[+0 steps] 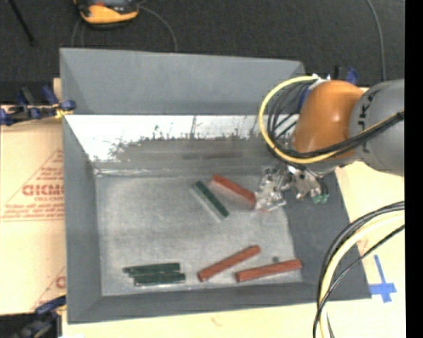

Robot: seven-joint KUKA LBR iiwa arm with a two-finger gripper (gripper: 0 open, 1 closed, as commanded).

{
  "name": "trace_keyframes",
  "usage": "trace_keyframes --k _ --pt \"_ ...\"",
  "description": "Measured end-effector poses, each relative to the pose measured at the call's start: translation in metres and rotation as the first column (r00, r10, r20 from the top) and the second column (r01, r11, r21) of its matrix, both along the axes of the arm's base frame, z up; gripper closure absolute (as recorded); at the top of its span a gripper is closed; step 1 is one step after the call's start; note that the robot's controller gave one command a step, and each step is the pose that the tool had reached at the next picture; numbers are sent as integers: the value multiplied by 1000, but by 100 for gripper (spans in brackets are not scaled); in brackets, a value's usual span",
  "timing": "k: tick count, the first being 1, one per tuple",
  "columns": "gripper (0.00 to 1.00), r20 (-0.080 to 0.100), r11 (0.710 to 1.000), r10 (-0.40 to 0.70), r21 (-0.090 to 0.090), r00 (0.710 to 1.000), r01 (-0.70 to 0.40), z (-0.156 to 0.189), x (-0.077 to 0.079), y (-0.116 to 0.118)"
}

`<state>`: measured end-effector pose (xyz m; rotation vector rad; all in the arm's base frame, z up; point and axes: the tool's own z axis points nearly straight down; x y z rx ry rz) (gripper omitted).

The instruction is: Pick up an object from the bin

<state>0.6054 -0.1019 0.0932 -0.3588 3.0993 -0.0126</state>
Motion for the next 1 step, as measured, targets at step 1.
trace_keyframes --k 1 --pt "100 -22 997 78 4 997 -78 32 -16 -2"
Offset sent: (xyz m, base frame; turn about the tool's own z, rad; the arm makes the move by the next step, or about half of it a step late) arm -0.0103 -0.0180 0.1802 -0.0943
